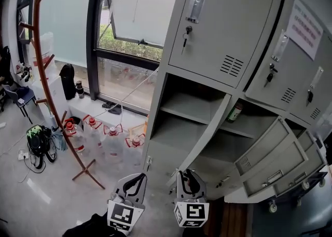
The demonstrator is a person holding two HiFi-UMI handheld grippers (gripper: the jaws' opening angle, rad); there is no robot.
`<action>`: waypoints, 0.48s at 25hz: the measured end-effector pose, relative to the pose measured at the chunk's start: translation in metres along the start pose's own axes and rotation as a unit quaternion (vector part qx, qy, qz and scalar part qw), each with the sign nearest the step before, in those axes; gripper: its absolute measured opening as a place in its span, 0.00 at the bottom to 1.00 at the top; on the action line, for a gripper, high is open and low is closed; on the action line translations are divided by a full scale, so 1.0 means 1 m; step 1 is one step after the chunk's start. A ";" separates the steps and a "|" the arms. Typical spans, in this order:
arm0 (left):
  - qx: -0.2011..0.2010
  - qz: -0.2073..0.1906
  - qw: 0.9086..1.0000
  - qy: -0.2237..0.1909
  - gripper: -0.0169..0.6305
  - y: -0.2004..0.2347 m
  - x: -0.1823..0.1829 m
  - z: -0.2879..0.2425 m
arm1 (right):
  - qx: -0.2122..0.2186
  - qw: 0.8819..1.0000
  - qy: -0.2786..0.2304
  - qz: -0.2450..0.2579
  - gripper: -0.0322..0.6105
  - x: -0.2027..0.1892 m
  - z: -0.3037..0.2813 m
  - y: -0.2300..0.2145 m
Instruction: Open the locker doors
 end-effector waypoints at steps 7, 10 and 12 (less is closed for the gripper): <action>-0.016 -0.001 1.000 -0.004 0.06 -0.025 0.004 0.002 | -0.023 1.000 -0.001 -0.003 0.22 -0.002 0.025 -0.020; -0.024 -0.003 1.000 -0.005 0.06 -0.034 0.005 0.001 | -0.033 0.999 0.000 -0.002 0.21 -0.004 0.034 -0.028; -0.028 -0.004 1.000 -0.007 0.06 -0.040 0.007 0.000 | -0.040 0.999 0.000 -0.003 0.21 -0.005 0.039 -0.033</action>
Point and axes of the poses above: the fingertips, and each gripper's own axes: z backward along the fingers, y to its left, x out of its top, the point moved 2 cm from there along z, backward along the fingers, and after that the axes turned 6 degrees about -z, right-handed, at the moved point
